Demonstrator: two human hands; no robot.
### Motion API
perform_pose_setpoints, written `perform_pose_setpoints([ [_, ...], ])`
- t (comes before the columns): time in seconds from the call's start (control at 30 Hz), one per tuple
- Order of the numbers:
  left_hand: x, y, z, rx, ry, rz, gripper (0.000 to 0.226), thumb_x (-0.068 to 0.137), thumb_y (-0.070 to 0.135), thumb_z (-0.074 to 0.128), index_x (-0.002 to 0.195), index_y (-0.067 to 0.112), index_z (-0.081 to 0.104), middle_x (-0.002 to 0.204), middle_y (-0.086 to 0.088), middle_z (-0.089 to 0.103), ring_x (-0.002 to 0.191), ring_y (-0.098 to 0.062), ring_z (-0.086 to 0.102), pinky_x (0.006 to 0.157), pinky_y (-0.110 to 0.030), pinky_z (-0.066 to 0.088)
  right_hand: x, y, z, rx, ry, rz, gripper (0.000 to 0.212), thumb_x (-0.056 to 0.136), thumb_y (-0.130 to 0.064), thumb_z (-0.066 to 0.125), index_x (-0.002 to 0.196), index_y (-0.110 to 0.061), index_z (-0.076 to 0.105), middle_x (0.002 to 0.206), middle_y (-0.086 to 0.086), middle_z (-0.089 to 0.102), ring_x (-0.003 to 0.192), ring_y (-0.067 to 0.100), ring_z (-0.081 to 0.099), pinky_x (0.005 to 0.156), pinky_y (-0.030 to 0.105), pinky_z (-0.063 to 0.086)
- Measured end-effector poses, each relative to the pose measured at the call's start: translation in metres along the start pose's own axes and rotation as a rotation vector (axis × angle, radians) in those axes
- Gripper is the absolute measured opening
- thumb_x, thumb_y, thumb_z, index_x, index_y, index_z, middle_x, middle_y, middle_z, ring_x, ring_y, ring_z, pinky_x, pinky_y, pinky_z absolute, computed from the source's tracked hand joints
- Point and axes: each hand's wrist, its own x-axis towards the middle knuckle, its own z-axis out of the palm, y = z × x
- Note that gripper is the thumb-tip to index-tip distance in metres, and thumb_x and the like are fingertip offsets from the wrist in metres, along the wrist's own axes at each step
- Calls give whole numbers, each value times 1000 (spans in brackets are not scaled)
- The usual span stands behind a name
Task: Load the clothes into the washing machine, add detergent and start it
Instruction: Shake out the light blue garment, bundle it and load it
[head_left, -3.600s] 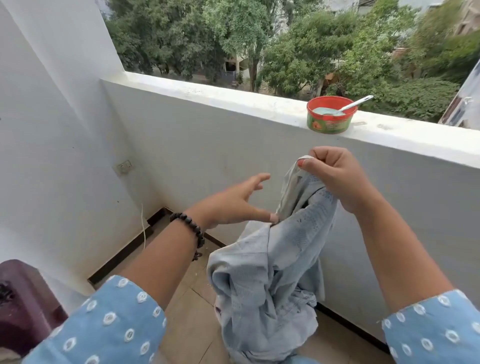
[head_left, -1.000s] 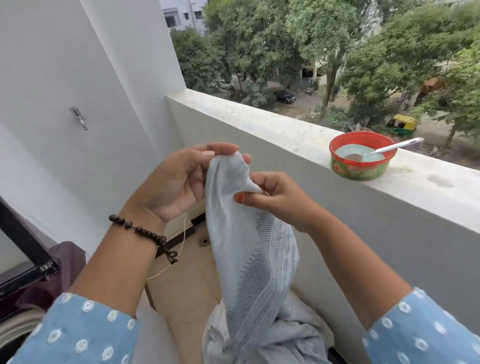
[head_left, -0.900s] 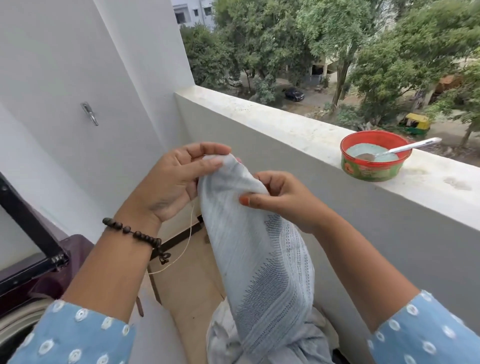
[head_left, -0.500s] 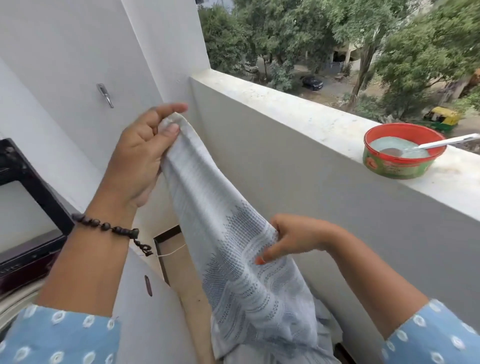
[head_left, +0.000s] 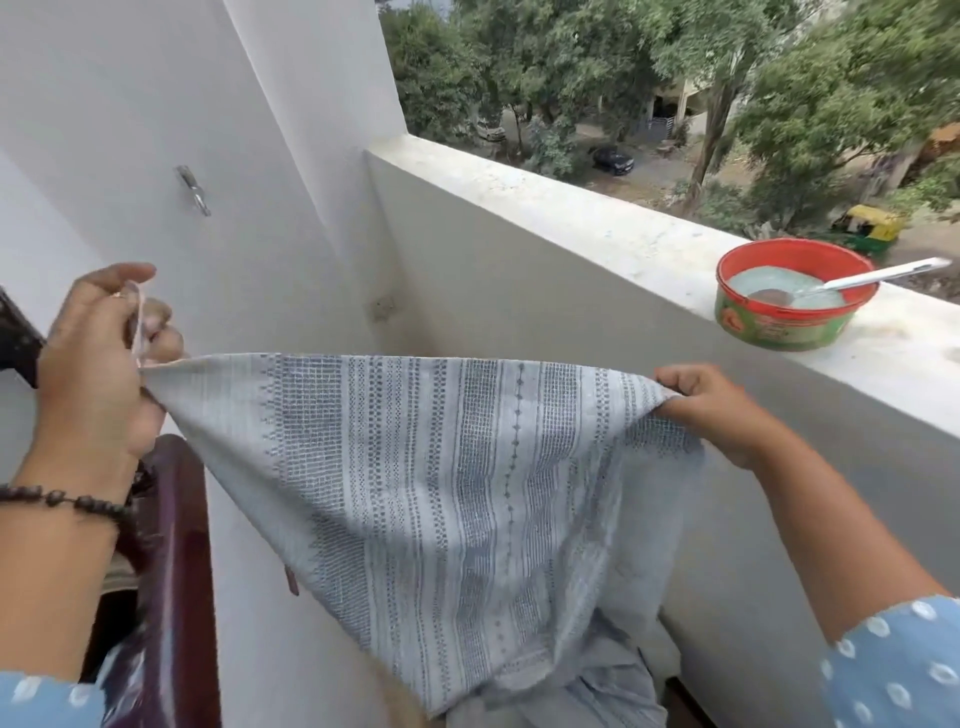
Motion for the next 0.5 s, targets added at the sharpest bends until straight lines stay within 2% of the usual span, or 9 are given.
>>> perform_pose_setpoints([
  [0.03,-23,16,22,78,-33,5,24,96,14,47,101,31,64,59,18,42,48,4,31,47,-28,16,1,-6,-4,104,25,-36,11,76,-17,68,75,-7,65,71,7,61,68,17,52,61,31,36],
  [0.1,-47,17,37,406,-296,161,10,92,36,66,102,36,64,55,15,44,49,0,37,47,-26,25,4,-16,-6,270,68,-84,7,84,-2,64,83,-9,63,71,2,67,64,13,60,57,24,46],
  [0.17,-58,7,26,810,-515,184,46,70,63,77,109,43,63,78,22,62,73,9,54,66,-19,43,7,-21,-5,419,87,-86,22,89,9,53,85,-10,62,69,1,68,59,12,63,55,21,50],
  [0.2,-61,1,20,967,-585,173,56,61,72,75,110,46,62,91,26,64,86,11,58,77,-18,45,6,-22,-3,470,87,-81,27,89,12,50,83,-11,63,68,2,68,57,12,63,54,22,51],
  [0.27,-65,-8,12,1113,-634,239,53,60,78,64,102,45,67,96,26,63,87,9,59,80,-15,41,4,-22,2,531,89,-80,31,88,14,47,80,-11,64,66,3,68,55,12,63,52,20,51],
  [0.3,-69,-10,11,1099,-609,280,45,66,75,61,94,41,69,92,21,61,83,4,59,74,-10,38,3,-22,5,545,94,-82,30,88,14,46,81,-10,63,65,2,68,54,11,62,51,19,51],
  [0.37,-70,-20,4,965,-483,261,34,82,65,62,84,31,71,83,9,59,77,-8,58,69,-13,37,1,-25,12,555,91,-80,30,87,14,46,80,-10,64,64,1,68,53,10,62,51,18,51],
  [0.43,-70,-29,3,642,-327,75,34,89,53,62,87,19,68,81,6,61,80,-18,59,82,-25,42,2,-26,19,550,67,-81,36,87,14,48,75,-14,69,66,3,69,54,11,63,51,19,52],
  [0.5,-75,-25,17,221,-135,-144,29,94,46,57,100,19,67,88,6,67,85,-14,64,87,-31,51,2,-27,27,495,-17,-77,28,86,9,54,78,-12,70,71,6,70,58,13,65,55,21,54],
])
